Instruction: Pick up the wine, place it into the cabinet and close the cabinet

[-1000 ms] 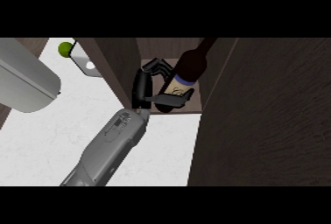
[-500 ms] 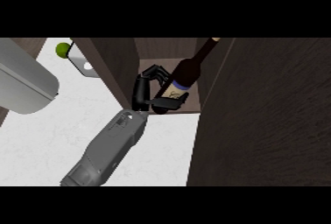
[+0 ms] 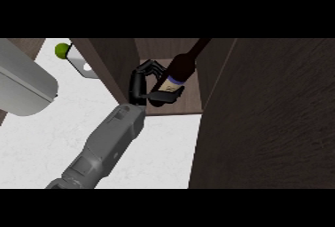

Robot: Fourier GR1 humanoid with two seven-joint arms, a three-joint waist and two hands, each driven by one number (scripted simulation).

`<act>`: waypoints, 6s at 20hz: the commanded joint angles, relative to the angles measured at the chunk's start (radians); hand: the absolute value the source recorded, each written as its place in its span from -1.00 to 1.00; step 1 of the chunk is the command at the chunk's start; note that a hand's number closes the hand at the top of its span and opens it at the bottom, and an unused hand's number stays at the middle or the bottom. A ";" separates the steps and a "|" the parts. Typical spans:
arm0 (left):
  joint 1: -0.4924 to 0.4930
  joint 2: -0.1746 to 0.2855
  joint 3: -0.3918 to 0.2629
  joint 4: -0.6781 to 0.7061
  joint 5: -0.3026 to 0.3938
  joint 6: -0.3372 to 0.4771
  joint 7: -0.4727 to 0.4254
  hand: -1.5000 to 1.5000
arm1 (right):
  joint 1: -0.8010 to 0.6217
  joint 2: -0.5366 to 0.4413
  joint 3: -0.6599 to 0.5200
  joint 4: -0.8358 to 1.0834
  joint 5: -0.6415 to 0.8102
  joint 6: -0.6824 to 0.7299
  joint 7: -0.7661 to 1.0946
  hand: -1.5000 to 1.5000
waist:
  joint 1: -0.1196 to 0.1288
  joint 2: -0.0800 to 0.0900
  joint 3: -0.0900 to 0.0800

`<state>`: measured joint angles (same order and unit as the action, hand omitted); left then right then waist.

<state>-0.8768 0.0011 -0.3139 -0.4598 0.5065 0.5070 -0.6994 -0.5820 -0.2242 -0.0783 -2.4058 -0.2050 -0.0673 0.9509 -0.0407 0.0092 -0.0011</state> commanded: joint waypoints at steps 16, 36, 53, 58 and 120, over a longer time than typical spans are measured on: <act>-0.241 0.010 0.114 0.320 0.041 0.046 -0.041 1.00 | 0.036 0.014 0.003 -0.088 -0.079 0.010 0.016 -1.00 | -0.024 0.007 0.001; -0.204 0.038 0.178 0.394 0.064 -0.020 -0.030 1.00 | -0.018 0.033 0.035 -0.027 -0.040 0.003 -0.029 -1.00 | -0.052 0.028 -0.002; -0.067 -0.001 0.242 0.372 0.170 -0.201 -0.060 1.00 | -0.021 0.064 0.084 -0.048 -0.044 -0.001 -0.010 -1.00 | -0.110 0.023 -0.003; -0.042 -0.001 0.223 0.367 0.190 -0.236 -0.043 1.00 | -0.069 0.056 0.045 0.013 -0.067 0.008 -0.040 -1.00 | -0.122 0.026 -0.004; -0.250 0.108 -0.015 0.460 0.125 0.222 0.110 1.00 | 0.015 0.058 -0.010 0.026 -0.111 0.076 -0.110 -1.00 | -0.120 0.059 0.000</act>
<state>-1.1473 0.0752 -0.2970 -0.0039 0.6659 0.6828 -0.6002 -0.5718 -0.1640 -0.0767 -2.3691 -0.2945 0.0059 0.8410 -0.1618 0.0659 -0.0011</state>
